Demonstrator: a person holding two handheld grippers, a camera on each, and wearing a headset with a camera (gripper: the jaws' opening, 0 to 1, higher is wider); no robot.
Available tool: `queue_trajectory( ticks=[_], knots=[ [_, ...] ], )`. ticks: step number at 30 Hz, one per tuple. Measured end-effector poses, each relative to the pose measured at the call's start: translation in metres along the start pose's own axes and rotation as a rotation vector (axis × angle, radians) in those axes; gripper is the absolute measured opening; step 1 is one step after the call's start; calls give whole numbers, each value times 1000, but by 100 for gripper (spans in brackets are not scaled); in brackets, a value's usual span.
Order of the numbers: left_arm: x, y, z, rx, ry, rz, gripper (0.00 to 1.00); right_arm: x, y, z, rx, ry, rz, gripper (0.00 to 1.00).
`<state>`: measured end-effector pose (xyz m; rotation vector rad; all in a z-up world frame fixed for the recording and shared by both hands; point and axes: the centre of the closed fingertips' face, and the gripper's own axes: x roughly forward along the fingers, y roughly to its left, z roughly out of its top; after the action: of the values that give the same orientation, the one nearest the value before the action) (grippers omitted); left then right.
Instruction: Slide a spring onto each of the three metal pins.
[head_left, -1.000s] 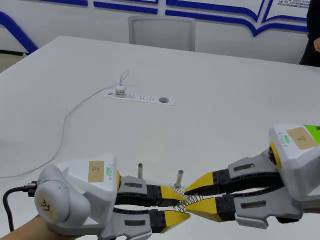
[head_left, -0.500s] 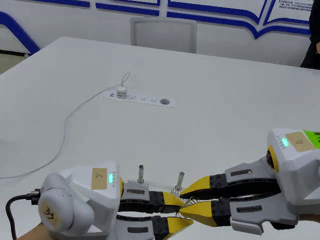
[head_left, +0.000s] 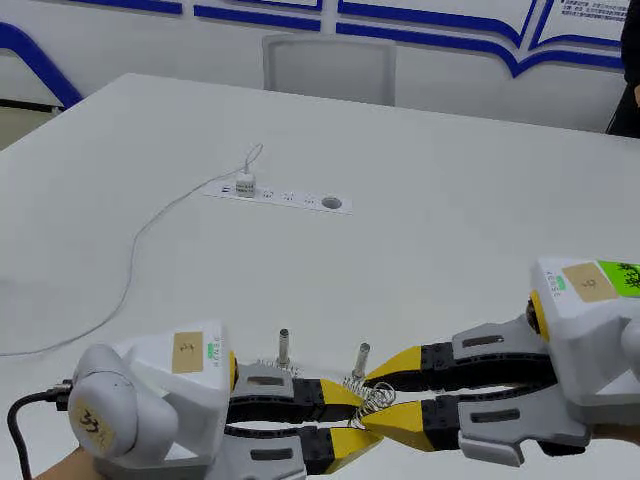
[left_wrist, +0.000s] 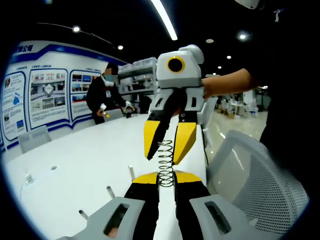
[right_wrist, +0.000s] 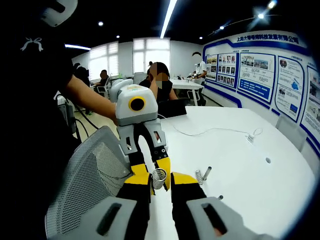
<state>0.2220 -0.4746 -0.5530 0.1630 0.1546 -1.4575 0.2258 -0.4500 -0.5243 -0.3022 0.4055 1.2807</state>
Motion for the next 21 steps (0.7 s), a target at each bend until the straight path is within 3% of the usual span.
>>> queue_trajectory(
  ticks=[9,12,15,17,21],
  knots=[
    [1,3,0,-10,-6,10,10,2,1,4,-4,-22,-13,11],
    [0,6,1,-51,-11,8,10,2,2,5,-25,-15,-16,11],
    [-1,8,3,-50,-22,28,11,2,-1,6,-32,-16,-27,11],
    [-3,12,6,-12,-34,56,12,1,-4,9,-31,-27,-41,11],
    [-4,15,4,-15,-17,68,13,-1,-10,14,-28,-40,-59,11]
  ],
)
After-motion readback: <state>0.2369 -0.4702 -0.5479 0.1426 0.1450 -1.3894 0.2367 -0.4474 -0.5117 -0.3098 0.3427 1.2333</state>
